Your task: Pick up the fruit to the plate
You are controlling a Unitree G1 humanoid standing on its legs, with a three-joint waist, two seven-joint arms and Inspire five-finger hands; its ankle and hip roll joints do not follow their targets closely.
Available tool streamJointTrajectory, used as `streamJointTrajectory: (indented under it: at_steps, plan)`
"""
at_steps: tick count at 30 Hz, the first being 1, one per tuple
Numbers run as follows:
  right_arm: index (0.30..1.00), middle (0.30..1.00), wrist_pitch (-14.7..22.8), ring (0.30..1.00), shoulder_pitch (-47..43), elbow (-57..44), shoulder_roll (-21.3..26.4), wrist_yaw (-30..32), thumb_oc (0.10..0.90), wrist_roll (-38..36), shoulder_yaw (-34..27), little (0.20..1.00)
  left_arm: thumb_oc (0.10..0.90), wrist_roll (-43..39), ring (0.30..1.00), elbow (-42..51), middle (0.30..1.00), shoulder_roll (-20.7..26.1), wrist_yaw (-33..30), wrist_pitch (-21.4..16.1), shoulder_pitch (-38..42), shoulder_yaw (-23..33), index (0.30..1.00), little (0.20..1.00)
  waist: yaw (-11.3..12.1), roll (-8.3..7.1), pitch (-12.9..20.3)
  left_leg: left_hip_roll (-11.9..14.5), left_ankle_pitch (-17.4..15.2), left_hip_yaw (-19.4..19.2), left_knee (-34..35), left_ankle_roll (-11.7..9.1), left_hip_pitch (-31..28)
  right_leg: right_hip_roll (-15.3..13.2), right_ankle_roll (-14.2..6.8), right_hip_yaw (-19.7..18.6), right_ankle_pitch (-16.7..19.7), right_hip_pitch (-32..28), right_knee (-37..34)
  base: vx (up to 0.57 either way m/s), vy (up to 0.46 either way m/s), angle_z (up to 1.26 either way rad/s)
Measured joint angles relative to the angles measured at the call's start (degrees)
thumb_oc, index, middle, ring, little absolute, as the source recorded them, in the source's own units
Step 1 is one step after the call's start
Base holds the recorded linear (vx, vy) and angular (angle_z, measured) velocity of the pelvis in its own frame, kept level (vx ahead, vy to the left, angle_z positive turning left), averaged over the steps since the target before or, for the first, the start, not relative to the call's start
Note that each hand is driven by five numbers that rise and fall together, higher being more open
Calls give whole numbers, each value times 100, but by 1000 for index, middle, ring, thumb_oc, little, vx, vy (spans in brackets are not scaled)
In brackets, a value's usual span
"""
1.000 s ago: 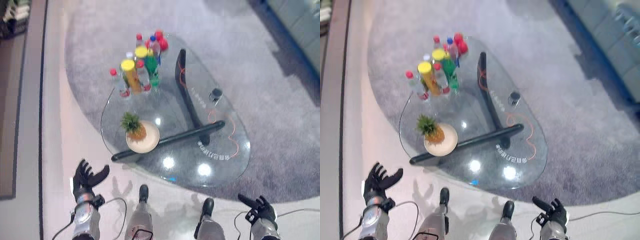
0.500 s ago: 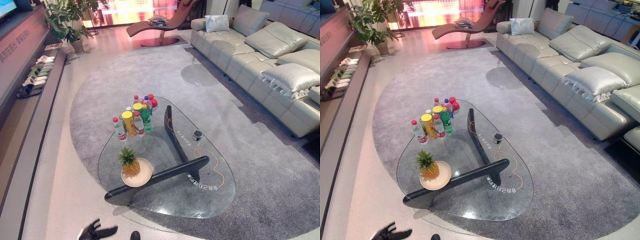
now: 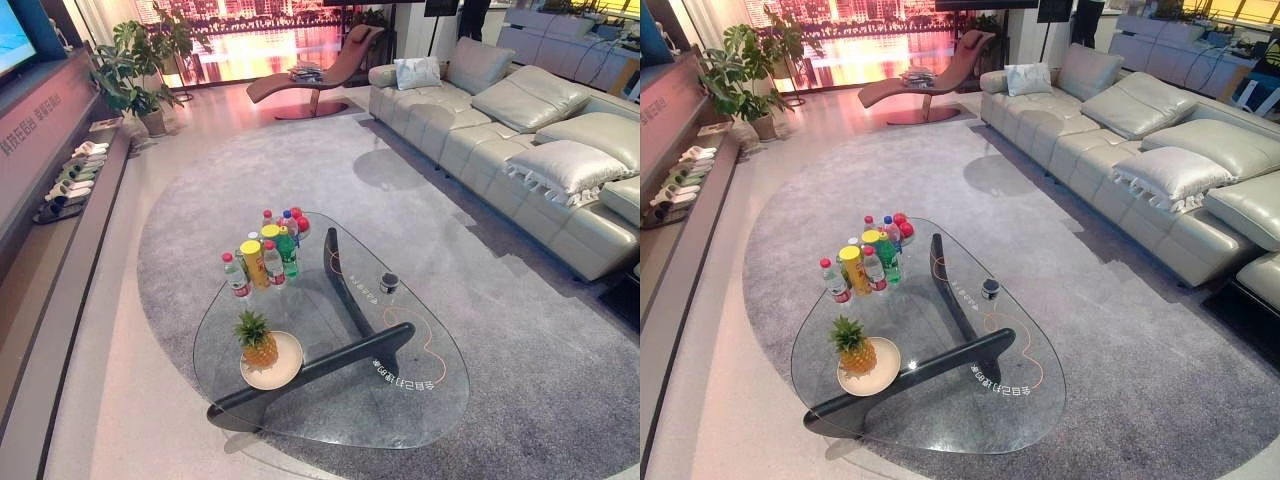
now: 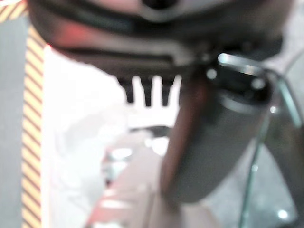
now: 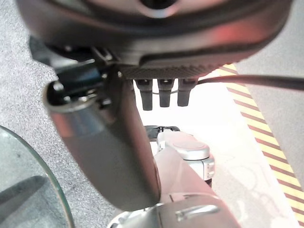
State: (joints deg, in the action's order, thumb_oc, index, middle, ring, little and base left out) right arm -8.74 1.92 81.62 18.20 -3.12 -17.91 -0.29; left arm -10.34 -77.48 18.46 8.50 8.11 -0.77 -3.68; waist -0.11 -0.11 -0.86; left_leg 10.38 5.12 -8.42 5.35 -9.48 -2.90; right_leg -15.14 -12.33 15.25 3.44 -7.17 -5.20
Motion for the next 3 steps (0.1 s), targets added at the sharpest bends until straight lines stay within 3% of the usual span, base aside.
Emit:
streamJointTrajectory:
  at_steps: [3]
  plan:
    - [900, 900, -21, 900, 6, 2, 11, -65, 800, 2, 33, 900, 800, 0, 900, -4, 900, 5, 14, 6, -4, -1, 900, 900, 2, -13, 14, 23, 3, -52, 0, 0, 0, 12, 5, -1, -3, 6, 0, 0, 0, 0]
